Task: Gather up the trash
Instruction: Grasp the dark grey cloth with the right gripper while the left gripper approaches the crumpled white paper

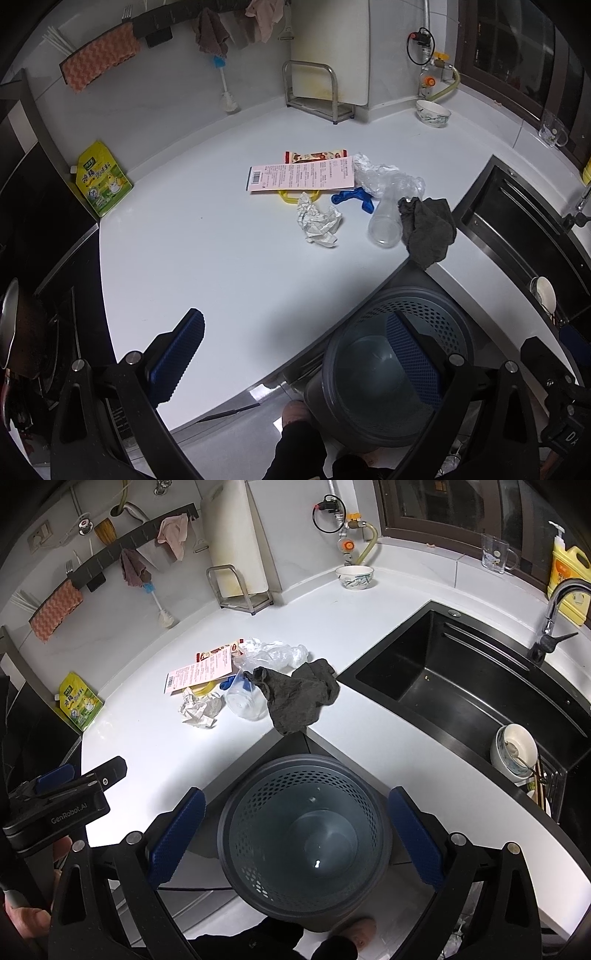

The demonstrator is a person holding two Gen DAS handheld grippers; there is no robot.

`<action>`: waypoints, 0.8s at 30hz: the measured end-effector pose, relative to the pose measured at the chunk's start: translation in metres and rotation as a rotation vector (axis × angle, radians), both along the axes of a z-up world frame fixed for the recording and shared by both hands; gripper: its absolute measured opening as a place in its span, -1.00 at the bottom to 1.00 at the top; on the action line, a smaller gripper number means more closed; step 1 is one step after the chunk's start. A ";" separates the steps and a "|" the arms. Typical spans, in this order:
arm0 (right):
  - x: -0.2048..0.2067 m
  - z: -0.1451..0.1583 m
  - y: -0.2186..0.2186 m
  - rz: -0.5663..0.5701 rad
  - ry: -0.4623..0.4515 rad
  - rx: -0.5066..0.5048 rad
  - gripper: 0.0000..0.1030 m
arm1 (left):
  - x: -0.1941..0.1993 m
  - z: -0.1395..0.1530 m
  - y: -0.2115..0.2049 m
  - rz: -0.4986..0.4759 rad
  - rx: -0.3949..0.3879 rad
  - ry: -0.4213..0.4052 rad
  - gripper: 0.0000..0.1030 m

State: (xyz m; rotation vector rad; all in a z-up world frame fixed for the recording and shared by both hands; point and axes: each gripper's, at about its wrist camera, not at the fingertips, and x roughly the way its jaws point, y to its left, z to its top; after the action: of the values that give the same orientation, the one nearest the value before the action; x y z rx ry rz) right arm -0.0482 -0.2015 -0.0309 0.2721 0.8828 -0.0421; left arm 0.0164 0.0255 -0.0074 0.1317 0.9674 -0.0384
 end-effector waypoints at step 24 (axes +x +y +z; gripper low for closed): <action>0.151 -0.077 -0.027 0.169 -0.027 -0.068 0.84 | 0.110 -0.085 0.015 -0.031 -0.091 -0.013 0.88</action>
State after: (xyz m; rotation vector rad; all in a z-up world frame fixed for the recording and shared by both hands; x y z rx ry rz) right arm 0.1024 -0.2282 -0.1080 0.1331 0.8733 0.0880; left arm 0.1268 0.0408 -0.0926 0.0632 0.9491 -0.1101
